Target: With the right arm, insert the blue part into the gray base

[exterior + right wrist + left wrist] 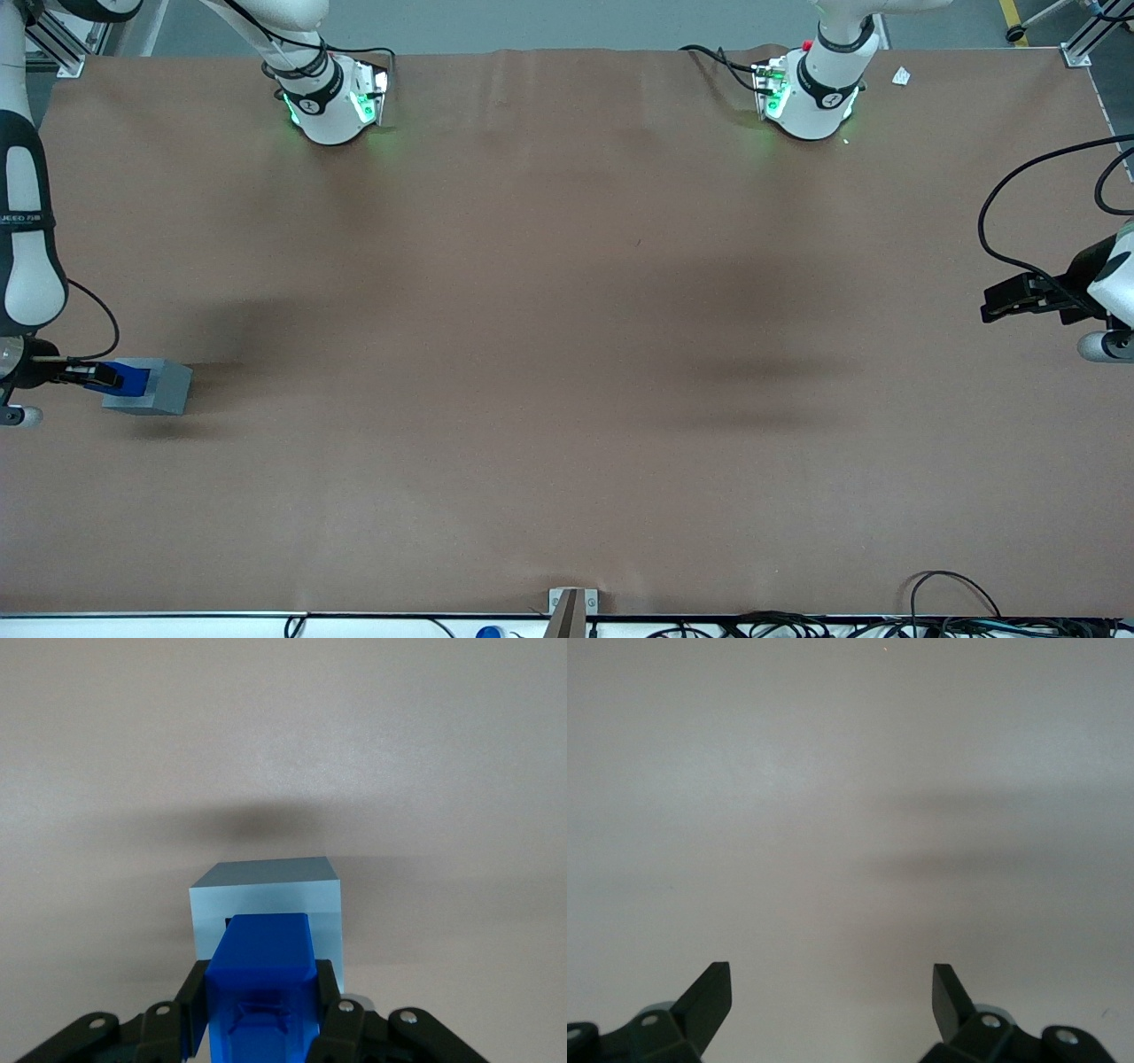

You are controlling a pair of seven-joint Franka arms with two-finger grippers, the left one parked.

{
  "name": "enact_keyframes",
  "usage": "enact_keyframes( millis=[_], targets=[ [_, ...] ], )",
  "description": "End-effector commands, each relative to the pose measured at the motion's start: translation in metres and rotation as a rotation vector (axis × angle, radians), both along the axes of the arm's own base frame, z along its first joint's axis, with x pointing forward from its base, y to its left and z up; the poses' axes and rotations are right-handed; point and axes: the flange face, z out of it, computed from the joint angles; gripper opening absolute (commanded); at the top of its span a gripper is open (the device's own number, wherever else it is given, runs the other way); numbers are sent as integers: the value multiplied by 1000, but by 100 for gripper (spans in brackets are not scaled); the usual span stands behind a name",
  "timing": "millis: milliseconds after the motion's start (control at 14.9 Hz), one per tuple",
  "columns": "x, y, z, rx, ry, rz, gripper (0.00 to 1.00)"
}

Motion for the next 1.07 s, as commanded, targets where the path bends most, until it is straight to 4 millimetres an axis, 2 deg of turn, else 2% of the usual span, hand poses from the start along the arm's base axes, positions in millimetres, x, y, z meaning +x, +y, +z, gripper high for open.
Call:
enact_keyframes(
  millis=[0,537,1007],
  targets=[
    [-8,5,-31,16,31,16,20],
    [-6,7,-40,18,34,33,20],
    [-5,5,-34,16,26,28,20]
  ],
)
